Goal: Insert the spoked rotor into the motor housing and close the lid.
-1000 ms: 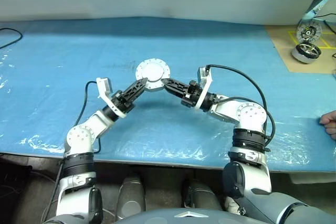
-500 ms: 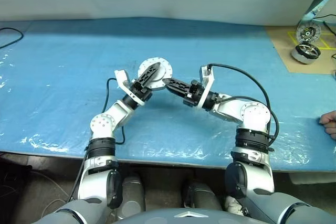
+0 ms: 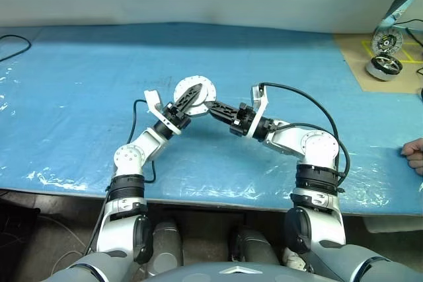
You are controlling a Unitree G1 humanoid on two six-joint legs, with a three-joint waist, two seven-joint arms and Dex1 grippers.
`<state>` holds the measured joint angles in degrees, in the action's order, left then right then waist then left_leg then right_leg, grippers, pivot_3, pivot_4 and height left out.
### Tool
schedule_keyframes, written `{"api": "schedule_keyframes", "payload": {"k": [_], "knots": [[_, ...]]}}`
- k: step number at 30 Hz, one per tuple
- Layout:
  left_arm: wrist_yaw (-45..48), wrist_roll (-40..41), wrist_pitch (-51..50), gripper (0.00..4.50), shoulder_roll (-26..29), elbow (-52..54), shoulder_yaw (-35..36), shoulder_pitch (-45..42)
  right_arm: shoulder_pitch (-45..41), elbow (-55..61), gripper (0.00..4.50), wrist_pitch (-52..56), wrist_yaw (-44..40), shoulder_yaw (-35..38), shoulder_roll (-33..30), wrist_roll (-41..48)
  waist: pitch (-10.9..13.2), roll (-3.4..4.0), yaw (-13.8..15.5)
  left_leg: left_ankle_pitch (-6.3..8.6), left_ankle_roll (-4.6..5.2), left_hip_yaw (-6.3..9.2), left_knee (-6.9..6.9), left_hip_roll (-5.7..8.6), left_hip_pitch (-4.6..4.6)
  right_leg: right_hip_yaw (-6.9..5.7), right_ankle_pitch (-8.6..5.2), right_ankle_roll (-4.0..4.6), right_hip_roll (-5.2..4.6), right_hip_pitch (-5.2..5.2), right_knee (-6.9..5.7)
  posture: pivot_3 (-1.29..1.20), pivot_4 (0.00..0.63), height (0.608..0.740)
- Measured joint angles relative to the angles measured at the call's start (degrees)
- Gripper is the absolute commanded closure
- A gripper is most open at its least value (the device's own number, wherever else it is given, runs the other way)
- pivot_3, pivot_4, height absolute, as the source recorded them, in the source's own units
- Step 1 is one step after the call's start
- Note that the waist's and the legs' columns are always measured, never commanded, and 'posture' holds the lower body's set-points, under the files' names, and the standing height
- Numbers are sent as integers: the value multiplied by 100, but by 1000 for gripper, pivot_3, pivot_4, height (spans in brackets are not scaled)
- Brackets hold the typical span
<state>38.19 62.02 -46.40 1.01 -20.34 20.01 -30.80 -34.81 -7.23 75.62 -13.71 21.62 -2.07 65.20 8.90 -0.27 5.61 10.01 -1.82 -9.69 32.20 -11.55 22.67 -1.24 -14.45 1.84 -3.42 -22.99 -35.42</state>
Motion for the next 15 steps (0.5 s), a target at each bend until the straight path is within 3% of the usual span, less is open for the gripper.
{"api": "schedule_keyframes", "payload": {"k": [15], "knots": [[-49, -69, 182, 1938, -28, 142, -22, 66, 35, -4, 3309, -237, -119, -196, -35, -39, 0, -1, -2, 0, 0, 3, 1, 1, 1, -2, 0, 0, -1, 1, 0, 0, 150, 740]]}}
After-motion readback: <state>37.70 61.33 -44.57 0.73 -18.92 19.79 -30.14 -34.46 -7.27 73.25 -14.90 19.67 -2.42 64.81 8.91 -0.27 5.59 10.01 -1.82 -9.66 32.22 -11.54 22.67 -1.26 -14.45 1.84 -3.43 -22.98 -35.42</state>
